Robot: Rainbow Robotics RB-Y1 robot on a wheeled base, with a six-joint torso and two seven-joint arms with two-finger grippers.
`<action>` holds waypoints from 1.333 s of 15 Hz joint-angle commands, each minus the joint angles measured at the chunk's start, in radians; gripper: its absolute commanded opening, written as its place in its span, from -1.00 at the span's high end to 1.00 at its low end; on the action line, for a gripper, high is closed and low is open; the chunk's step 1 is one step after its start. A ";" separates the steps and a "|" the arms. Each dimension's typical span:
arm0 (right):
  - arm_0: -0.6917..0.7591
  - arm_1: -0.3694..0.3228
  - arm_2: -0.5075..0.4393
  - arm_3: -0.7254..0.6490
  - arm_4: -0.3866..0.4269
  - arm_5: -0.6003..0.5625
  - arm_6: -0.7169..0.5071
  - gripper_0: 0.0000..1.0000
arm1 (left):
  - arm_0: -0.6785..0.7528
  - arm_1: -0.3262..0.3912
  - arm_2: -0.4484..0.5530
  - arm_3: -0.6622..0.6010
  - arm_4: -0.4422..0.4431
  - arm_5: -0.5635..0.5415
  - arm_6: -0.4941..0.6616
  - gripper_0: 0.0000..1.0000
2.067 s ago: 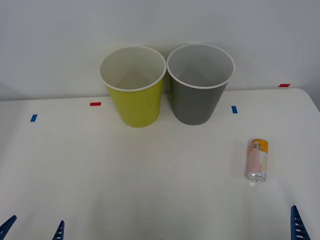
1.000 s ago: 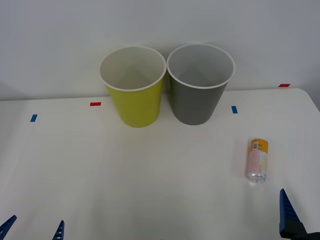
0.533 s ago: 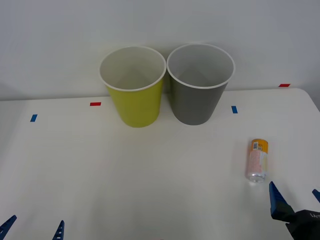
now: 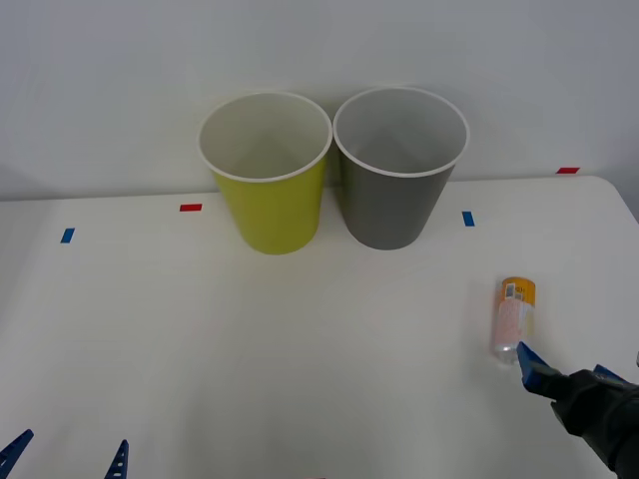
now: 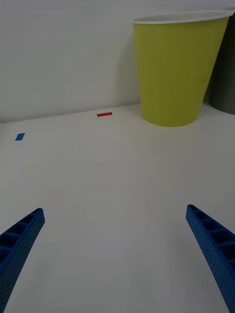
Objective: Put cans in the gray bin and PET bottles in the light green bin.
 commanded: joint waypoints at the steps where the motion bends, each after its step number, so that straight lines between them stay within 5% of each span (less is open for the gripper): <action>1: -0.118 -0.074 0.065 -0.019 0.129 0.163 -0.202 -1.00 | 0.000 0.000 0.000 0.000 0.000 0.000 0.000 -1.00; 8: -0.358 -0.071 0.034 -0.018 0.068 0.532 -0.238 -1.00 | 0.000 0.000 0.000 0.000 0.000 0.000 0.000 -1.00; 15: -0.552 0.020 -0.091 0.102 0.012 0.701 0.220 -1.00 | 0.000 0.000 0.000 0.000 0.000 0.000 0.000 -1.00; 20: -0.669 0.029 -0.180 0.197 -0.064 0.830 0.360 -1.00 | 0.000 0.000 0.000 0.000 0.000 0.000 0.000 -1.00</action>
